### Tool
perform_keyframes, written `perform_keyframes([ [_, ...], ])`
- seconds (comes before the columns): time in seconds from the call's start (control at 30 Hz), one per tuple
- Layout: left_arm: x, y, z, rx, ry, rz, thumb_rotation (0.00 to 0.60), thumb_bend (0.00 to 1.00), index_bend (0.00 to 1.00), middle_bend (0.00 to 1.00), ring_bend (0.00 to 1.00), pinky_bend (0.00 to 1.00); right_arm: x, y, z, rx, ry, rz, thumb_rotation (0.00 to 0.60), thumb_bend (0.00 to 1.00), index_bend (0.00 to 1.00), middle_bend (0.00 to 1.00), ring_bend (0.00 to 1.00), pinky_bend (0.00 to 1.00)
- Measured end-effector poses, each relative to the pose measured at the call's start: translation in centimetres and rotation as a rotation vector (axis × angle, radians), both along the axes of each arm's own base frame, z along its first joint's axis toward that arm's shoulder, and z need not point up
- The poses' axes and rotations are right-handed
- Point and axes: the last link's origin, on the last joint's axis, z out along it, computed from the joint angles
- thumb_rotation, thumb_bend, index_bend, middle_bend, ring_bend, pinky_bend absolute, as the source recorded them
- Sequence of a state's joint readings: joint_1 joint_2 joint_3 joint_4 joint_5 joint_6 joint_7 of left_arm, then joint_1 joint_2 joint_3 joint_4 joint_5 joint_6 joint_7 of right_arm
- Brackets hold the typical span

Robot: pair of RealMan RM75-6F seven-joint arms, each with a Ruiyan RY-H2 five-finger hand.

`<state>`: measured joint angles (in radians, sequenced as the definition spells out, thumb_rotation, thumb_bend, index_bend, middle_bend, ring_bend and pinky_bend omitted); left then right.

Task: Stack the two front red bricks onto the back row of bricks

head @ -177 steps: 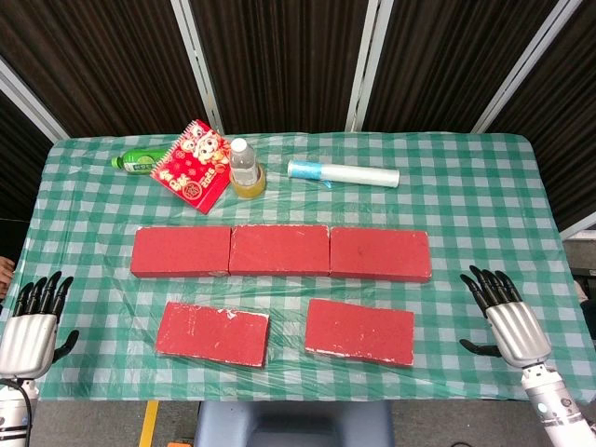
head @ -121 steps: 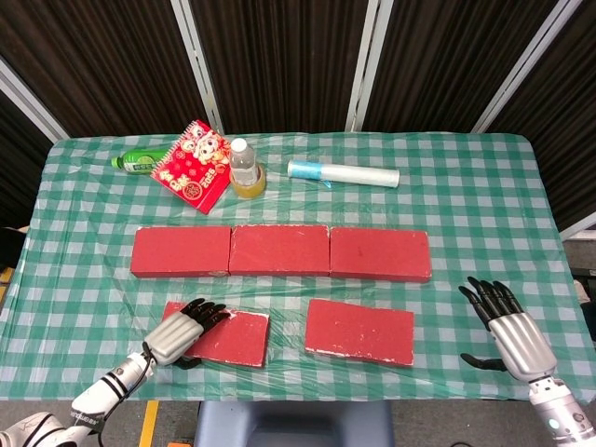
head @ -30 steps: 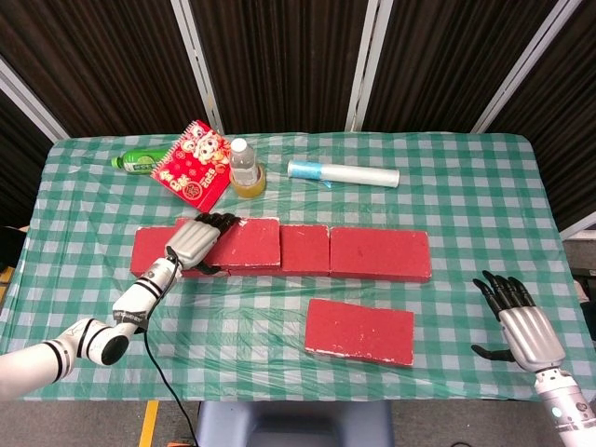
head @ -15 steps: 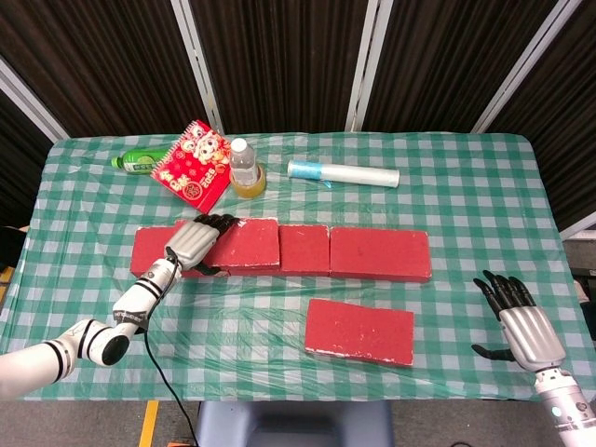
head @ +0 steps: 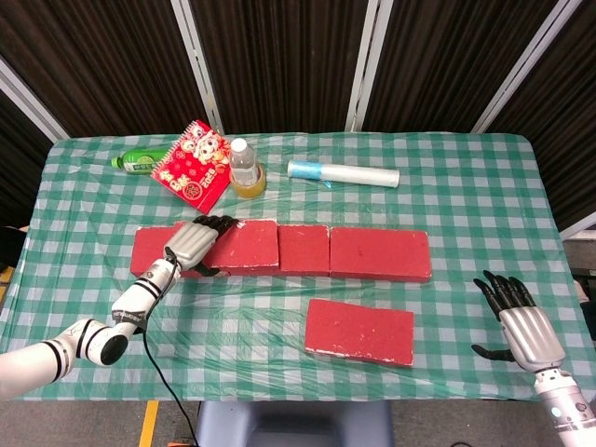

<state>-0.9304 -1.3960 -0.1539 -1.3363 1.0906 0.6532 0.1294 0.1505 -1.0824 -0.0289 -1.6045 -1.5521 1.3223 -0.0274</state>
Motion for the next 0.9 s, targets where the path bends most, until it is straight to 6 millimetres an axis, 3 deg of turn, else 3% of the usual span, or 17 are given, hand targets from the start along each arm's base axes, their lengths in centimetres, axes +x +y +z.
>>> perform_keyframes([
  [0.17, 0.06, 0.01, -0.12, -0.003, 0.009, -0.004, 0.6, 0.25, 0.0, 0.0, 0.0, 0.16, 0.05, -0.02, -0.11, 0.004, -0.003, 0.005, 0.6, 0.15, 0.0, 0.0, 0.0, 0.0],
  [0.9, 0.11, 0.03, -0.05, -0.002, 0.006, -0.005, 0.6, 0.25, 0.0, 0.0, 0.0, 0.12, 0.19, -0.15, -0.33, 0.001, -0.012, 0.016, 0.6, 0.15, 0.0, 0.0, 0.0, 0.0],
])
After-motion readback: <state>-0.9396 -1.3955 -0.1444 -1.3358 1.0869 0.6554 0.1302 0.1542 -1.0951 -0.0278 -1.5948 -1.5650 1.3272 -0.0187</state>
